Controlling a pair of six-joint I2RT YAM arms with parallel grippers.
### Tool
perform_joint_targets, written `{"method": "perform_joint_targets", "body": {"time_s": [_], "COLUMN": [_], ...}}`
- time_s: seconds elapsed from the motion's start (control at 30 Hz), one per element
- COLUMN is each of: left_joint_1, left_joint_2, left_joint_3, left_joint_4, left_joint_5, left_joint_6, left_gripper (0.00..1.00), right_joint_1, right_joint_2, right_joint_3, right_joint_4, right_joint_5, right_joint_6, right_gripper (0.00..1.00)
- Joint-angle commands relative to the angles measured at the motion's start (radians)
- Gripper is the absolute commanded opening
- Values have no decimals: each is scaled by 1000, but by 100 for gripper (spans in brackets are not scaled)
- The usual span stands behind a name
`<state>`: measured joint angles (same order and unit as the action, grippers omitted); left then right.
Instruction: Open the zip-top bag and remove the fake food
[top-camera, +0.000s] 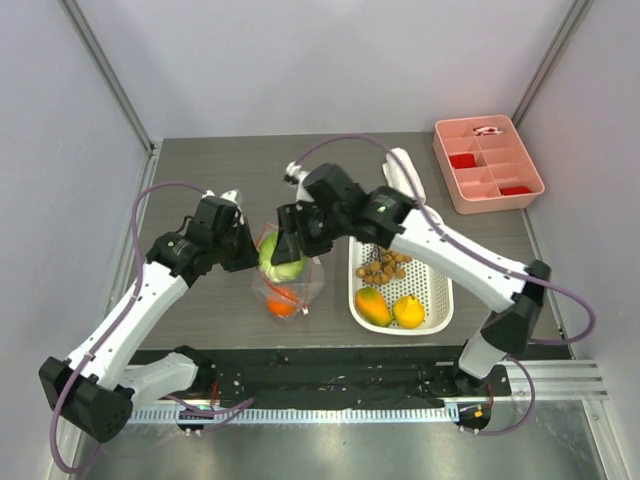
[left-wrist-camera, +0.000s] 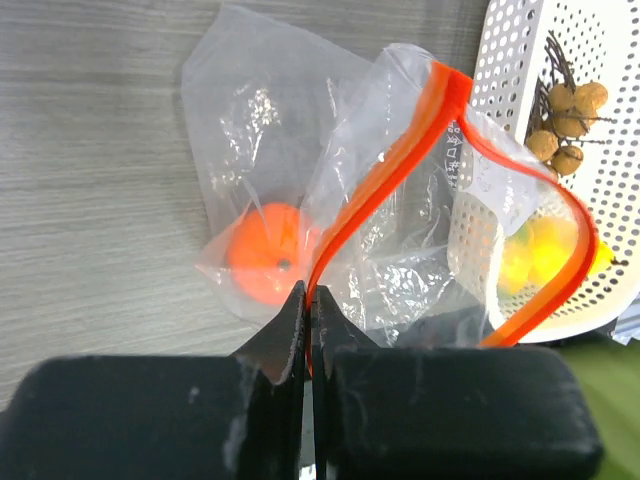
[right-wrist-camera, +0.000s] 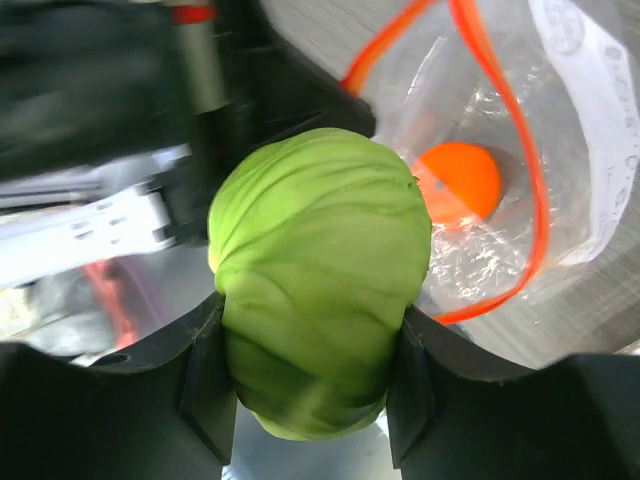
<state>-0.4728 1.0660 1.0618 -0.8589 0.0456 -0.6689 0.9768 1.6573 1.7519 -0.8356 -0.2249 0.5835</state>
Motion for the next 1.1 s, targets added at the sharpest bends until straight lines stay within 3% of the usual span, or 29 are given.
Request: {"method": "perform_joint_targets", "body": {"time_s": [0.0,0.03,0.1,0.2,0.23,0.37,0.5,0.6,0.77,0.87,0.9,0.97,1.0,1.07], "left_joint_1": [10,11,14,17,19,20,20,20,20,20,20,20,20,20], "left_joint_2": [14,17,29,40,40,29,18,22,6,2,2,2,2,6], "left_joint_3": [47,62,84,128,145,162,164,159,150,144,145,150,159,174], "left_joint_4": [54,57,29,-20,-26,-48,-46,-52,-46,-46,-48,-46,-46,-48], "left_joint_5": [5,4,-18,-39,-39,-73,-62,-52,-10,7,8,11,13,14], "left_joint_6": [31,35,41,42,43,28,20,19,-12,-21,-21,-21,-21,-21], "left_gripper": [0,0,0,0,0,0,0,0,0,0,0,0,0,0], "right_joint_1": [-89,-89,-102,-238,-307,-465,-535,-572,-604,-609,-607,-609,-607,-609], "right_joint_2": [-111,-122,-155,-258,-299,-358,-360,-341,-272,-203,-159,-122,-94,-68], "right_joint_3": [4,1,12,-43,-58,-231,-385,-492,-577,-555,-548,-522,-513,-474], "right_joint_4": [96,96,28,-48,-75,-204,-227,-125,85,121,124,128,118,92], "right_joint_5": [-440,-461,-362,-121,21,333,617,706,681,659,645,638,624,633], "right_joint_6": [33,27,-2,7,16,56,46,-34,-126,-155,-163,-172,-181,-185], "right_gripper": [1,1,1,1,1,1,1,1,2,16,33,50,65,78]}}
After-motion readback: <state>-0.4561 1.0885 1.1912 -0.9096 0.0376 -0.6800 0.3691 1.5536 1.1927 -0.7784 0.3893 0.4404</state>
